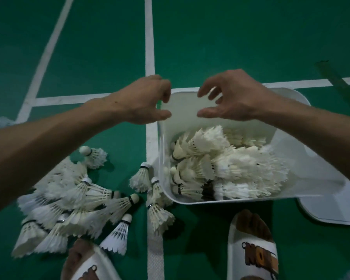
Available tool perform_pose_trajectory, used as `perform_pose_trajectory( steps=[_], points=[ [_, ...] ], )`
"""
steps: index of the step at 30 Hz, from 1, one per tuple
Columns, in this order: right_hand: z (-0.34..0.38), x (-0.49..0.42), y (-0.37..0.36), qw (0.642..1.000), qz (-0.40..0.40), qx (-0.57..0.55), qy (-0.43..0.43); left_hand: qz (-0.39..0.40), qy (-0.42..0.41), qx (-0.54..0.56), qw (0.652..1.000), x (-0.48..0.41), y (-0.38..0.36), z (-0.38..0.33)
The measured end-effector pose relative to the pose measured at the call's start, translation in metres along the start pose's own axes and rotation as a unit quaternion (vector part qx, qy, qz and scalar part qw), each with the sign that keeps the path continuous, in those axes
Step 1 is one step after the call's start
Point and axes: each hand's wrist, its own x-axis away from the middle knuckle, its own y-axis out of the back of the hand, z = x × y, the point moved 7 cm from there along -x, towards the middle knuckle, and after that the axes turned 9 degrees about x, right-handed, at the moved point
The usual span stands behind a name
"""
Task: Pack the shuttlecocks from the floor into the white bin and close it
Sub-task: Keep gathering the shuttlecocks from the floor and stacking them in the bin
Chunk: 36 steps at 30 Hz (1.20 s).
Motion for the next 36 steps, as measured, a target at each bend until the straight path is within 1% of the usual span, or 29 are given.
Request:
perform_pose_trajectory(
  steps=[3,6,10,12,15,16,19,22,25,28,32,34,36],
  points=[
    [0.043,-0.012,0.013,0.999,-0.034,-0.014,0.036,0.055,0.057,-0.034,0.996,0.028,-0.005,0.044],
    [0.092,-0.025,0.004,0.996,-0.033,-0.007,0.086,0.138,0.127,-0.028,0.982,0.064,-0.023,0.089],
    [0.157,-0.037,-0.042,0.986,0.026,0.031,0.164,0.18,0.176,0.035,0.967,0.112,-0.052,0.121],
    [0.177,-0.041,-0.076,0.977,0.091,0.06,0.182,0.201,0.184,0.086,0.958,0.138,-0.075,0.127],
    [0.182,-0.045,-0.129,0.957,0.217,0.107,0.162,0.226,0.175,0.116,0.951,0.169,-0.109,0.128],
    [0.179,-0.045,-0.141,0.95,0.245,0.118,0.151,0.227,0.17,0.117,0.952,0.176,-0.118,0.127],
    [0.162,-0.047,-0.169,0.937,0.291,0.153,0.117,0.224,0.159,0.113,0.955,0.186,-0.139,0.124],
    [0.146,-0.05,-0.19,0.92,0.35,0.154,0.084,0.229,0.165,0.067,0.957,0.191,-0.147,0.127],
    [0.148,-0.055,-0.207,0.904,0.381,0.172,0.088,0.244,0.151,-0.004,0.958,0.191,-0.153,0.128],
    [0.154,-0.057,-0.228,0.88,0.417,0.204,0.097,0.242,0.151,-0.031,0.958,0.19,-0.156,0.13],
    [0.156,-0.065,-0.245,0.859,0.443,0.243,0.085,0.248,0.165,-0.012,0.955,0.192,-0.153,0.139],
    [0.151,-0.067,-0.245,0.854,0.45,0.254,0.059,0.244,0.16,0.002,0.956,0.193,-0.152,0.14],
    [0.143,-0.064,-0.246,0.842,0.472,0.258,0.039,0.237,0.153,0.006,0.959,0.194,-0.151,0.139]
  ],
)
